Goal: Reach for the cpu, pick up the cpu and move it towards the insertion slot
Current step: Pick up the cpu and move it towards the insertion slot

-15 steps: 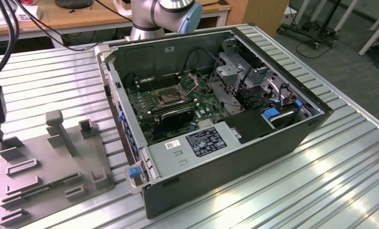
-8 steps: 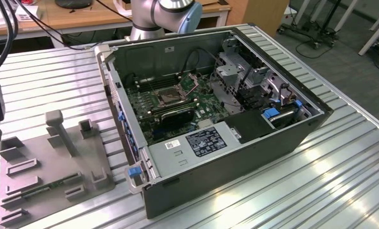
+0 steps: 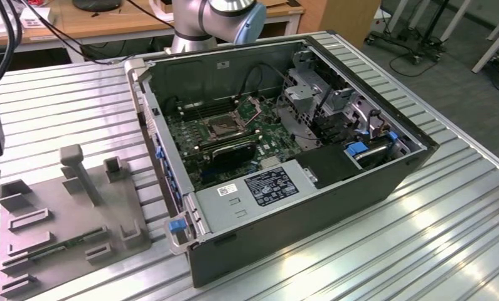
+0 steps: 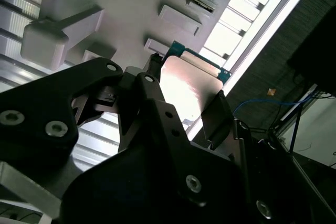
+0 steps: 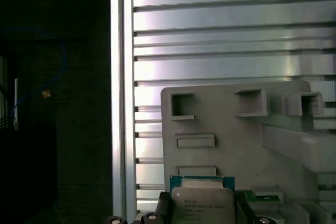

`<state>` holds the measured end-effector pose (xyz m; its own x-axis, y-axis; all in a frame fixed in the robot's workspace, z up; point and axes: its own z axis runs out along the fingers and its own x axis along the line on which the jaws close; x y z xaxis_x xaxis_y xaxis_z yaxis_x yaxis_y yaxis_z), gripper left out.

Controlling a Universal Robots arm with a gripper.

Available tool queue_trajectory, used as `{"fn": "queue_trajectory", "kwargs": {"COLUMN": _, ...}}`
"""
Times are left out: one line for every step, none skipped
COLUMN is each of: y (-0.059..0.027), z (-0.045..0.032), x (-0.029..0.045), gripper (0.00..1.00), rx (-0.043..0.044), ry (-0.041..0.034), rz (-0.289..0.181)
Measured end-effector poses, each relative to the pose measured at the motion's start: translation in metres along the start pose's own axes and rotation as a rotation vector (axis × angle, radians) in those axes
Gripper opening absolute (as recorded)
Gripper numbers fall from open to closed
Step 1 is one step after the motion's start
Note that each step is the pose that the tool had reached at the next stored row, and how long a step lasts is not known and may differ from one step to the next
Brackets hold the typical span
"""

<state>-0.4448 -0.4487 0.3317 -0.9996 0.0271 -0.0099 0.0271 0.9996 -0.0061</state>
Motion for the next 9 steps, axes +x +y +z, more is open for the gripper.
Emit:
{"fn": "queue_trajectory", "kwargs": {"y": 0.0000, "z": -0.0006, "x": 0.0000, "gripper": 0.55, "rx": 0.0000, "ry": -0.0001, "rz": 0.000}}
{"fn": "queue_trajectory", "kwargs": {"y": 0.0000, "z": -0.0012, "x": 0.0000, "gripper": 0.55, "rx": 0.0000, "ry": -0.0001, "rz": 0.000}}
{"fn": "queue_trajectory", "kwargs": {"y": 0.0000, "z": -0.0018, "x": 0.0000, "gripper": 0.55, "rx": 0.0001, "ry": -0.0001, "rz": 0.000}}
{"fn": "queue_trajectory", "kwargs": {"y": 0.0000, "z": -0.0023, "x": 0.0000, "gripper": 0.55, "rx": 0.0001, "ry": -0.0001, "rz": 0.000}}
{"fn": "queue_trajectory", "kwargs": {"y": 0.0000, "z": -0.0026, "x": 0.0000, "gripper": 0.55, "rx": 0.0000, "ry": -0.0002, "rz": 0.001}}
{"fn": "queue_trajectory", "kwargs": {"y": 0.0000, "z": -0.0027, "x": -0.0001, "gripper": 0.55, "rx": 0.0000, "ry": -0.0002, "rz": 0.001}}
{"fn": "queue_trajectory", "kwargs": {"y": 0.0000, "z": -0.0032, "x": 0.0000, "gripper": 0.55, "rx": 0.0001, "ry": 0.0000, "rz": 0.001}}
{"fn": "queue_trajectory", "kwargs": {"y": 0.0000, "z": -0.0036, "x": 0.0000, "gripper": 0.55, "rx": 0.0001, "ry": -0.0001, "rz": 0.001}}
{"fn": "queue_trajectory", "kwargs": {"y": 0.0000, "z": -0.0036, "x": -0.0001, "gripper": 0.55, "rx": 0.0001, "ry": -0.0001, "rz": 0.001}}
